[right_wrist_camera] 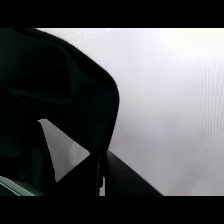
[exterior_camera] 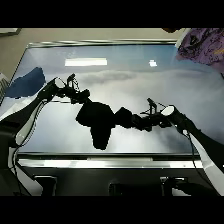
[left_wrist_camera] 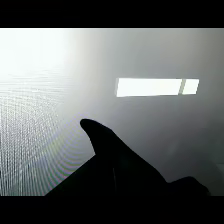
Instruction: Fold the clothes and pants, and hang the long-sleeved shirts on hangers.
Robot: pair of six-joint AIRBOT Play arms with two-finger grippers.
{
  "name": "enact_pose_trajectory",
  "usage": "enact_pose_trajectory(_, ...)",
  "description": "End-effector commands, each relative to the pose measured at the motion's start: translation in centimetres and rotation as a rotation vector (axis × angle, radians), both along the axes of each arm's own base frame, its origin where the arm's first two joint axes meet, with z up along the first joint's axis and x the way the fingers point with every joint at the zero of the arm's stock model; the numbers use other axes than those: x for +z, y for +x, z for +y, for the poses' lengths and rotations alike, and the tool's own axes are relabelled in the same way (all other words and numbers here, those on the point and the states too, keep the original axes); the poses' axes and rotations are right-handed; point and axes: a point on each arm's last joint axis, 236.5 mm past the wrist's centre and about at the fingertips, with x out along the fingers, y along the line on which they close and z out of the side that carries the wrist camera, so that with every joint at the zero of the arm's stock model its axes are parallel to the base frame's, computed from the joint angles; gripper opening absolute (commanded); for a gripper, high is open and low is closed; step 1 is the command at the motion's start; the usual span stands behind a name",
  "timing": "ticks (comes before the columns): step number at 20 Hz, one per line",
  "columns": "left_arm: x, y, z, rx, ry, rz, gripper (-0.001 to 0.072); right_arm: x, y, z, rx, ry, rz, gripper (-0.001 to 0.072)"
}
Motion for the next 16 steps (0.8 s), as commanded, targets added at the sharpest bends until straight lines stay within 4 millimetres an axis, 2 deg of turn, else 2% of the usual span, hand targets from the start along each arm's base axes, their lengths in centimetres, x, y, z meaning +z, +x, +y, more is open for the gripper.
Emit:
enact_pose_trajectory(1, 1.3, 1.5, 0.2, 0.020, -0.012, -0.044, 0.0014, 0.7, 0.0, -0.1, 0.048, -0.010, -0.046, 0.0027)
enact_pose_trajectory(2, 2.4, 2.3, 0.7, 0.020, 0.002, -0.079, 0.0014, 1.4, 0.4, -0.7, 0.073, -0.045, -0.087, 0.0027)
enact_pose_trajectory(4, 6.1, 4.2, 2.6, 0.011, 0.069, -0.188, 0.0013, 4.1, 2.4, -2.1, 0.090, -0.126, -0.196, 0.0026)
enact_pose_trajectory(6, 11.8, 6.1, 5.1, 0.012, 0.161, -0.340, 0.0012, 8.6, 5.4, -4.2, 0.079, -0.239, -0.340, 0.0026)
enact_pose_trajectory(7, 15.5, 6.9, 6.5, 0.019, 0.210, -0.428, 0.0012, 11.7, 6.9, -5.0, 0.070, -0.281, -0.427, 0.0026)
enact_pose_trajectory(9, 23.6, 7.5, 9.3, 0.069, 0.293, -0.596, 0.0012, 19.3, 9.2, -6.7, 0.048, -0.367, -0.616, 0.0026)
enact_pose_trajectory(10, 27.9, 7.2, 10.7, 0.100, 0.331, -0.678, 0.0012, 23.8, 9.9, -7.7, 0.027, -0.410, -0.715, 0.0026)
enact_pose_trajectory(12, 37.0, 5.1, 13.0, 0.152, 0.410, -0.863, 0.0012, 32.9, 9.8, -9.8, -0.034, -0.483, -0.912, 0.0026)
enact_pose_trajectory(13, 41.5, 3.2, 14.1, 0.184, 0.441, -0.953, 0.0012, 37.6, 9.0, -10.8, -0.069, -0.513, -1.016, 0.0026)
enact_pose_trajectory(15, 48.8, -1.6, 16.1, 0.273, 0.462, -1.082, 0.0013, 45.5, 6.0, -12.6, -0.139, -0.555, -1.188, 0.0026)
enact_pose_trajectory(16, 51.8, -4.2, 16.8, 0.312, 0.459, -1.137, 0.0013, 48.6, 4.3, -13.4, -0.172, -0.569, -1.259, 0.0026)
